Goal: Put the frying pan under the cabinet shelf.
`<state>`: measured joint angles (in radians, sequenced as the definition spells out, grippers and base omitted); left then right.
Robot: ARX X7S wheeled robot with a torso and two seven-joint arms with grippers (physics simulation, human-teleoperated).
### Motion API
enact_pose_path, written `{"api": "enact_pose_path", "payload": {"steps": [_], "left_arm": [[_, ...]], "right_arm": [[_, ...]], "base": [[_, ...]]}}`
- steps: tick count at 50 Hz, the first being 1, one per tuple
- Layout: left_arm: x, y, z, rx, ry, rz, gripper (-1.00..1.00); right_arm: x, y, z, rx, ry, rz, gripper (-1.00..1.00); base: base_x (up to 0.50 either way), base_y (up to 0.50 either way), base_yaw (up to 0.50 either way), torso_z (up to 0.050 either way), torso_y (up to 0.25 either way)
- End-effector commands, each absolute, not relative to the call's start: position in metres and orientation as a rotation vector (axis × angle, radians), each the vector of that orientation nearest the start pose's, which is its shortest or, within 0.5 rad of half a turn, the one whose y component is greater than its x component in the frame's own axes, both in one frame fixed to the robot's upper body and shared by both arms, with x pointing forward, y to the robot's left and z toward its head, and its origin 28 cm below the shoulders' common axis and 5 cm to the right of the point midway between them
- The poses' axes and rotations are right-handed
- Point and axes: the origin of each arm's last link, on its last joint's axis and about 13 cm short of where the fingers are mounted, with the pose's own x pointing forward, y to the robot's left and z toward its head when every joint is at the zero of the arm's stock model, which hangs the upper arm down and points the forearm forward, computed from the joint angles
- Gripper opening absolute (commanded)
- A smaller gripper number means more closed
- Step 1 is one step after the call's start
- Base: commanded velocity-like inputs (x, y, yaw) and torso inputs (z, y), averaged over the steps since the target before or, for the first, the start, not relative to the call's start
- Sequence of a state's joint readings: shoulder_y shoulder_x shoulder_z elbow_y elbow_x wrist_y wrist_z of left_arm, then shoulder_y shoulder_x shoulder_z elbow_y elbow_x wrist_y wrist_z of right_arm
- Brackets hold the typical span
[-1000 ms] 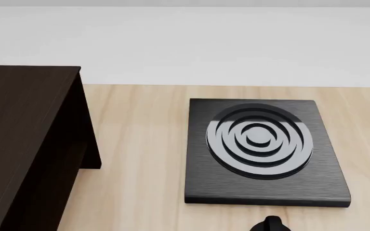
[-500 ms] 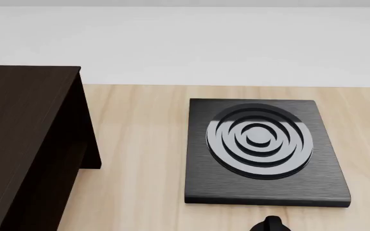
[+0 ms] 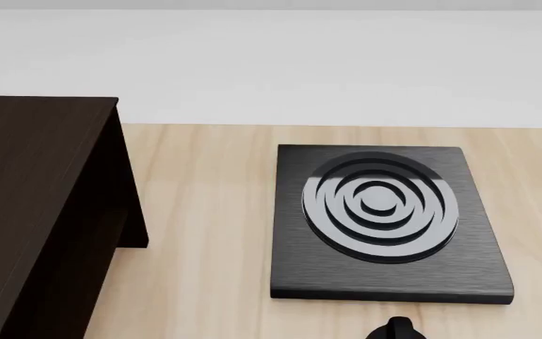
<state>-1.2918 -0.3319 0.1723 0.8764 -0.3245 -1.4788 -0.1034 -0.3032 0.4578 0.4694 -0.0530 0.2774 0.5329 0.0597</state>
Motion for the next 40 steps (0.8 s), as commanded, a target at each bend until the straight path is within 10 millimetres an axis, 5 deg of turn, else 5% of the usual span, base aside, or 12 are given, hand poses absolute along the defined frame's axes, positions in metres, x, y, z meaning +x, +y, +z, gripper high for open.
{"api": "enact_pose_path", "payload": {"steps": [1,20,21,40], "left_arm": [[0.213,0.218,0.364,0.386,-0.627,-0.061,1.0],[0.209,0.215,0.368,0.388,-0.642,-0.07,1.0],[0.209,0.215,0.368,0.388,-0.644,-0.07,1.0],[0.197,0.217,0.383,0.395,-0.683,-0.063,1.0]], "right_arm": [[0.11,-0.293,0.002,-0.141,0.625,-0.495,1.0],[0.1,-0.299,-0.009,-0.066,0.642,-0.521,1.0],[0.101,-0.299,-0.007,-0.068,0.623,-0.53,-1.0],[0.107,-0.292,0.042,-0.101,0.488,-0.514,-1.0]], "base": [[0.0,0.0,0.0,0.0,0.0],[0.01,0.0,0.0,0.0,0.0],[0.01,0.0,0.0,0.0,0.0],[0.0,0.0,0.0,0.0,0.0]]}}
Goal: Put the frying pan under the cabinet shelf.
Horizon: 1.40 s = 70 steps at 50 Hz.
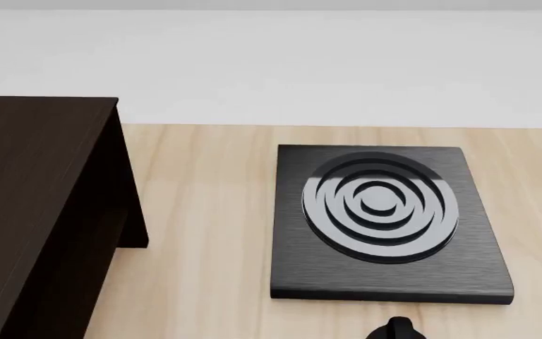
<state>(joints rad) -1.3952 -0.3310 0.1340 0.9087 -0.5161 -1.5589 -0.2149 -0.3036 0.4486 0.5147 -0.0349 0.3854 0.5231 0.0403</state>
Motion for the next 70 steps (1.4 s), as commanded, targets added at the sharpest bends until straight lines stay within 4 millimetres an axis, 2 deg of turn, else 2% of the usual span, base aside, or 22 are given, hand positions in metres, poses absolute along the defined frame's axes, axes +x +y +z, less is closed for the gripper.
{"api": "enact_pose_path", "payload": {"steps": [1,14,29,38,58,70], "left_arm": [[0.196,0.218,0.384,0.396,-0.686,-0.059,1.0],[0.189,0.221,0.396,0.402,-0.698,-0.042,1.0],[0.185,0.227,0.409,0.405,-0.707,-0.028,1.0],[0.178,0.23,0.416,0.412,-0.714,-0.021,1.0],[0.183,0.232,0.404,0.392,-0.699,-0.019,1.0],[0.176,0.234,0.411,0.402,-0.711,-0.01,1.0]], "right_arm": [[0.108,-0.291,0.046,-0.107,0.481,-0.508,-1.0],[0.118,-0.281,0.101,-0.198,0.384,-0.447,-1.0],[0.118,-0.27,0.149,-0.268,0.316,-0.392,-1.0],[0.119,-0.261,0.173,-0.309,0.277,-0.337,-1.0],[0.124,-0.24,0.218,-0.406,0.213,-0.212,-1.0],[0.124,-0.226,0.25,-0.494,0.162,-0.129,-1.0]], "base": [[0.0,0.0,0.0,0.0,0.0],[0.0,0.0,0.0,0.0,0.0],[0.0,0.0,0.0,0.0,0.001],[0.0,0.0,0.0,0.0,0.001],[0.0,0.0,0.0,0.001,0.001],[0.0,0.0,0.0,0.0,0.001]]}}
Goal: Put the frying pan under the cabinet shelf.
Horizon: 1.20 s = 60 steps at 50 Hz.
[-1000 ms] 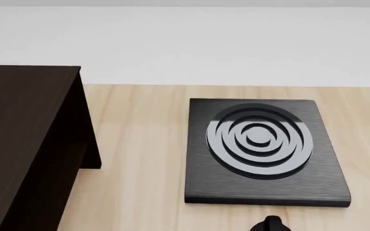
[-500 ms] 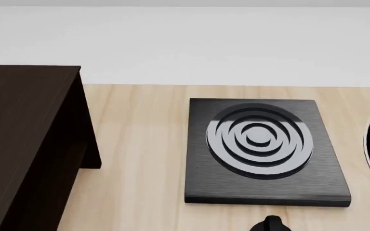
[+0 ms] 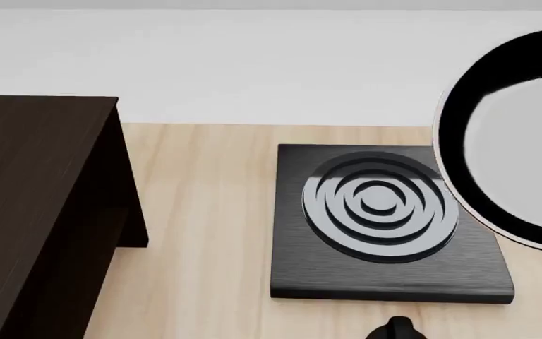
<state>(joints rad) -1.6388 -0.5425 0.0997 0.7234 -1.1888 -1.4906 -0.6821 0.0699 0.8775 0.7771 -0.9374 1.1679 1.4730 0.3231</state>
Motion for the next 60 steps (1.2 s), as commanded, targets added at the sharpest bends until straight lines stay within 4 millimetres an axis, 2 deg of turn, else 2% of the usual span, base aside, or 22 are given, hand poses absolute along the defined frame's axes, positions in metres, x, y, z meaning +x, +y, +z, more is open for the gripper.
{"api": "enact_pose_path", "payload": {"steps": [1,15,30,47,60], "left_arm": [[0.176,0.234,0.411,0.401,-0.711,-0.009,1.0],[0.174,0.233,0.406,0.389,-0.713,-0.019,1.0],[0.172,0.236,0.402,0.377,-0.714,-0.014,1.0],[0.17,0.24,0.4,0.371,-0.716,0.003,1.0],[0.172,0.241,0.398,0.361,-0.717,0.01,1.0]], "right_arm": [[0.125,-0.224,0.251,-0.497,0.165,-0.125,-1.0],[0.128,-0.191,0.274,-0.572,0.182,0.018,-1.0],[0.139,-0.186,0.272,-0.573,0.223,0.098,-1.0],[0.138,-0.177,0.27,-0.559,0.244,0.194,-1.0],[0.129,-0.17,0.271,-0.525,0.246,0.237,-1.0]], "base": [[0.0,0.0,0.0,0.0,0.01],[0.0,0.0,0.0,0.001,0.001],[0.0,0.0,0.0,0.0,0.001],[0.0,0.0,0.0,0.001,0.001],[0.0,0.0,0.0,0.001,0.002]]}}
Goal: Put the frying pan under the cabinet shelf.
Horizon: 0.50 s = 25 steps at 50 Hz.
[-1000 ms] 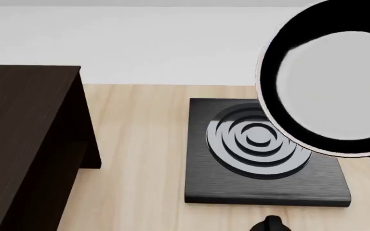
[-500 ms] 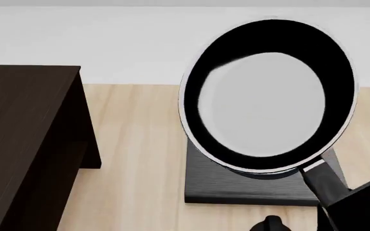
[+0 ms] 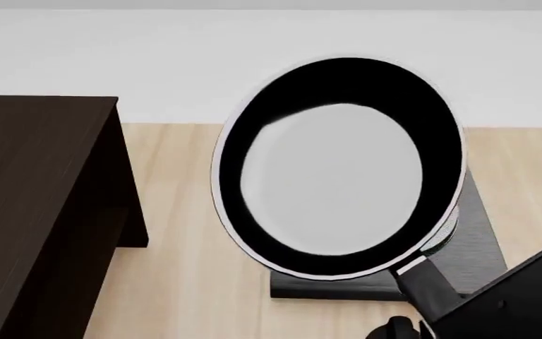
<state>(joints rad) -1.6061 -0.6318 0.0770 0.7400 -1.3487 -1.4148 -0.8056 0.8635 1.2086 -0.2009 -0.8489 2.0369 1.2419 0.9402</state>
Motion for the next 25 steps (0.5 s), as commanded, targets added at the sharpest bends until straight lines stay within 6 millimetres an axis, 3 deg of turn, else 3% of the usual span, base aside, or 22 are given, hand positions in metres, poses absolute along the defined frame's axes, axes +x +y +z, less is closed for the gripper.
{"api": "enact_pose_path", "payload": {"steps": [1,17,25], "left_arm": [[0.172,0.241,0.398,0.36,-0.718,0.01,1.0],[0.172,0.241,0.397,0.363,-0.717,0.015,1.0],[0.172,0.242,0.396,0.363,-0.72,0.017,1.0]], "right_arm": [[0.128,-0.169,0.271,-0.51,0.247,0.243,-1.0],[0.123,-0.164,0.26,-0.479,0.297,0.298,-1.0],[0.12,-0.161,0.265,-0.469,0.307,0.317,-1.0]], "base": [[0.0,0.0,0.0,0.0,0.0],[0.0,0.0,0.0,0.001,0.001],[0.0,0.0,0.0,0.0,0.001]]}}
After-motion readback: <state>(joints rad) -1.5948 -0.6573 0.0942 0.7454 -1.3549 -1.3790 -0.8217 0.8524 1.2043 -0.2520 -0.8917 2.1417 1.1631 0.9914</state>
